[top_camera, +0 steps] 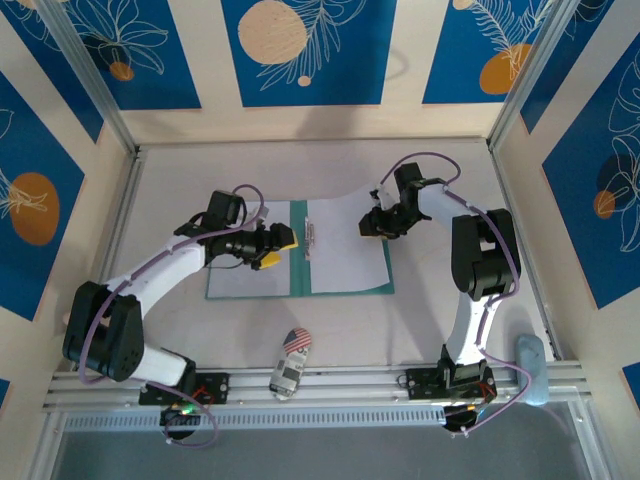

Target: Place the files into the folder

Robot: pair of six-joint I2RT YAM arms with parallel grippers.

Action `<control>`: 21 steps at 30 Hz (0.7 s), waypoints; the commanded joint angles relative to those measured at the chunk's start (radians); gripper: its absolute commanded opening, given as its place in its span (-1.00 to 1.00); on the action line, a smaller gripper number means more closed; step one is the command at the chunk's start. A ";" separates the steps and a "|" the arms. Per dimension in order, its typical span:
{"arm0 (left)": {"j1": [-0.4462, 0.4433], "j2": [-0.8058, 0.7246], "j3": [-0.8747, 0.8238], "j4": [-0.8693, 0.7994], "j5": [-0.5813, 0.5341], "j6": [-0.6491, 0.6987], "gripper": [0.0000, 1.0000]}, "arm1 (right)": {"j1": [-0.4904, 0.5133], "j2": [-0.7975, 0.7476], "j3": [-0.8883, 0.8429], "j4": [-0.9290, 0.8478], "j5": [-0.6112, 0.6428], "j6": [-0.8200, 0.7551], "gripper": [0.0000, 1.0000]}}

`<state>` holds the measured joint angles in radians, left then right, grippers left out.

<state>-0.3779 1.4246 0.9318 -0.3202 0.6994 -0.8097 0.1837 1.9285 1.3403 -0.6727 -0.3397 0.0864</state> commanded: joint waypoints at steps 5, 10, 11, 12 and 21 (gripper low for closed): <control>0.002 0.012 0.009 0.021 0.022 0.009 0.55 | -0.012 -0.022 0.014 -0.047 0.025 -0.001 -0.12; 0.002 0.007 0.004 0.021 0.021 0.008 0.55 | -0.026 -0.032 0.005 -0.042 -0.015 0.013 0.08; 0.002 0.005 0.003 0.022 0.022 0.008 0.55 | -0.026 -0.031 0.005 -0.043 -0.013 0.012 0.08; 0.002 0.005 0.002 0.021 0.023 0.008 0.55 | -0.026 -0.031 0.004 -0.045 -0.013 0.012 0.08; 0.000 0.005 -0.004 0.028 0.022 0.004 0.55 | -0.031 -0.057 -0.026 -0.050 -0.023 0.010 0.09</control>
<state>-0.3779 1.4246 0.9318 -0.3119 0.6998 -0.8097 0.1566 1.9194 1.3334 -0.6964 -0.3233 0.0944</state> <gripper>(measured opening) 0.773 0.546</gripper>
